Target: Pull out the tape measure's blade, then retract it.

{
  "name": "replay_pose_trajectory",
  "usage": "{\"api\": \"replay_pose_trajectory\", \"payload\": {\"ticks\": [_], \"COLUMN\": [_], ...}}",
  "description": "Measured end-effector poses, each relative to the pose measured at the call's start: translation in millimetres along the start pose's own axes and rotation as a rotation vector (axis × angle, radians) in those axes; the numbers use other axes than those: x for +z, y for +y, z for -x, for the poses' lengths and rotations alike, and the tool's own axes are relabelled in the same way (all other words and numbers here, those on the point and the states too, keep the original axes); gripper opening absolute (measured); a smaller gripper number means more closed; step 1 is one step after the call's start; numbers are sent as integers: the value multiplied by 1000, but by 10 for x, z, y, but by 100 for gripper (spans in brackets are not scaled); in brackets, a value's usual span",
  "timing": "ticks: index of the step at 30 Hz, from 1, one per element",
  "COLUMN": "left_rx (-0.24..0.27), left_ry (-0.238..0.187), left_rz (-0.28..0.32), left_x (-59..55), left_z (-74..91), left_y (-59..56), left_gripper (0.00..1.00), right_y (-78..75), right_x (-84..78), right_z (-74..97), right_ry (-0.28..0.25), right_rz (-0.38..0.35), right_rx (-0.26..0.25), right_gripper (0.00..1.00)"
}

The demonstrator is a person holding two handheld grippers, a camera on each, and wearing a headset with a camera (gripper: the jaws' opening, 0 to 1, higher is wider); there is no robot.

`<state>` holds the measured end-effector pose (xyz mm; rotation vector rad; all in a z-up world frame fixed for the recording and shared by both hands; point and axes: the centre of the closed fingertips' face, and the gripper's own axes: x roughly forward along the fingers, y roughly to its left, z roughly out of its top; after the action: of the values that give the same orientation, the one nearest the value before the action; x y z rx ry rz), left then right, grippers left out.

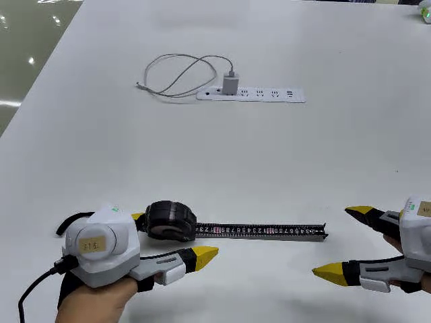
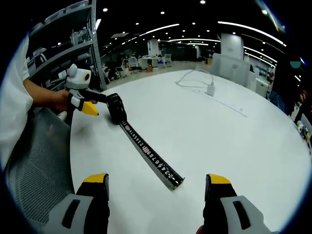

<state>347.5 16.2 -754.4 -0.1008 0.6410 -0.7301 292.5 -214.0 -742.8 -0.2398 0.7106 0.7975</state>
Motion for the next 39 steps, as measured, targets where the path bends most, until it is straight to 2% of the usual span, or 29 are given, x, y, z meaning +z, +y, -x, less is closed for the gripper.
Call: {"api": "replay_pose_trajectory", "payload": {"ticks": [8,19,24,32,39], "left_rx": [61,115,156,235,278], "left_ry": [-5,-21,-19,-2,-15], "left_rz": [24,55,58,39,52], "left_x": [18,38,43,24,36], "left_z": [-33,-103,-113,-141,-130], "left_y": [62,85,126,183,232], "left_gripper": [88,89,85,79,75], "right_y": [-115,-226,-272,-295,-324], "right_x": [-63,-144,-187,-201,-240], "right_z": [-34,-102,-133,-159,-213], "right_ry": [49,106,125,138,171], "right_rz": [32,79,87,111,167], "right_rx": [8,41,54,73,90], "right_gripper": [76,74,71,61,52]}}
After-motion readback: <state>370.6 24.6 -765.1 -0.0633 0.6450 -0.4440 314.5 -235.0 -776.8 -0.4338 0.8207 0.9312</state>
